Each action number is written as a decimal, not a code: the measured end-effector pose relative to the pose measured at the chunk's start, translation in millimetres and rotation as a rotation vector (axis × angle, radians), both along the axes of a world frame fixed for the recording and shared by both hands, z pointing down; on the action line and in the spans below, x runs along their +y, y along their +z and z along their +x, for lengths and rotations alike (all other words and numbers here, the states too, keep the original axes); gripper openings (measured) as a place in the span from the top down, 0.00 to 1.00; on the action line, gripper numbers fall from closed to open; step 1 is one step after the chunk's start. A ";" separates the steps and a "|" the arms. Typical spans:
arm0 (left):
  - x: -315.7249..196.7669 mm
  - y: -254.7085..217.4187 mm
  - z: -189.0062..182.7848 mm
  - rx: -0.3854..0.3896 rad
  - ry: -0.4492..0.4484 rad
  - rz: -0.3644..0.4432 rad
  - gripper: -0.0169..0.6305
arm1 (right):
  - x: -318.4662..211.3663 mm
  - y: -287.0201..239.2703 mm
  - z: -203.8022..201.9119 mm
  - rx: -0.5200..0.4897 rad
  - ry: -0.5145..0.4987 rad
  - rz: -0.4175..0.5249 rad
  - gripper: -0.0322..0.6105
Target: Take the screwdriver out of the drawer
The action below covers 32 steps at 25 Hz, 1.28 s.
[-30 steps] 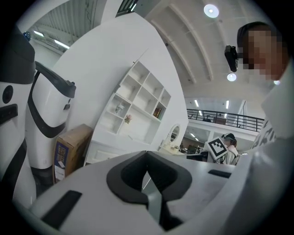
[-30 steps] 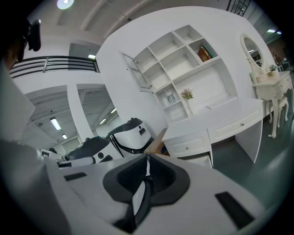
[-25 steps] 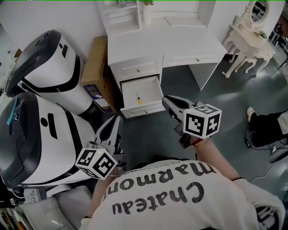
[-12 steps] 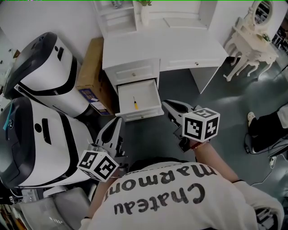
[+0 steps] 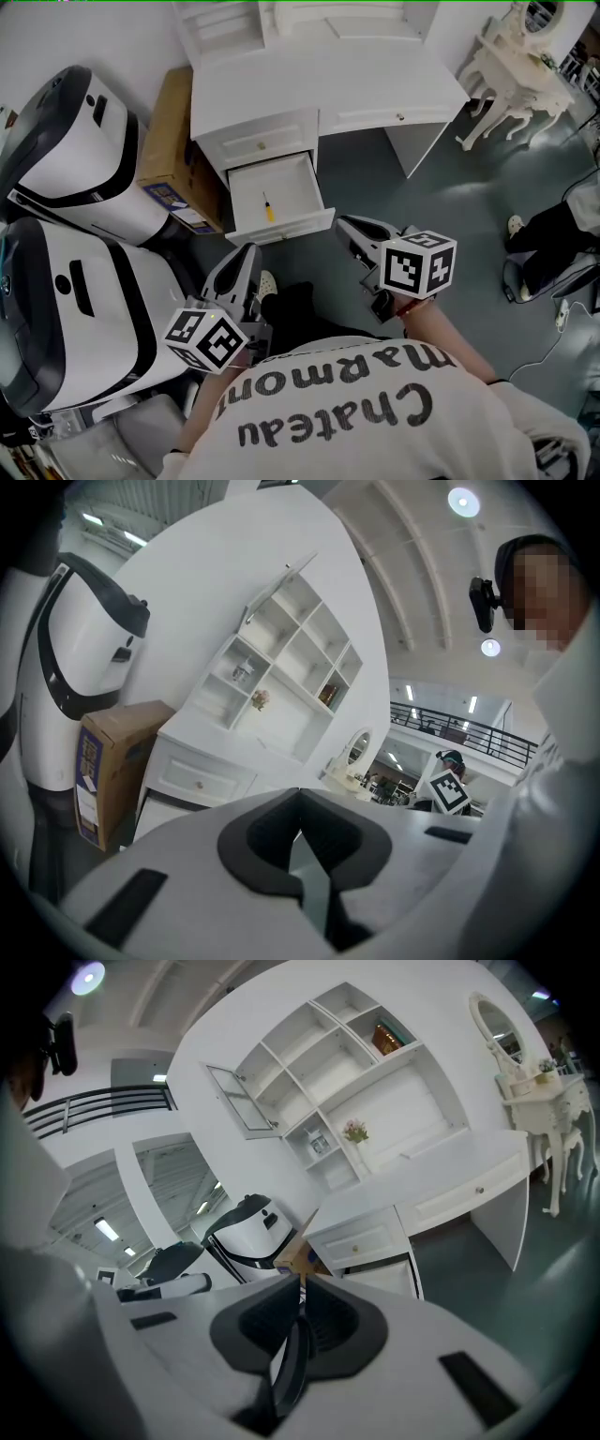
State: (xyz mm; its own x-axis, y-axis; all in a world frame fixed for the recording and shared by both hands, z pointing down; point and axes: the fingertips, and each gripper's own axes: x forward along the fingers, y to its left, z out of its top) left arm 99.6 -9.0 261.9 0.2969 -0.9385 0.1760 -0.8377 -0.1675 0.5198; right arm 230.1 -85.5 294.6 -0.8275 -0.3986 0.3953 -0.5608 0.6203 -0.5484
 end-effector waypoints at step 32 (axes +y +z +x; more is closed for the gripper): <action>-168.2 100.5 -250.1 0.095 0.028 -0.206 0.94 | -152.6 159.6 -290.4 0.202 -0.133 -0.294 0.89</action>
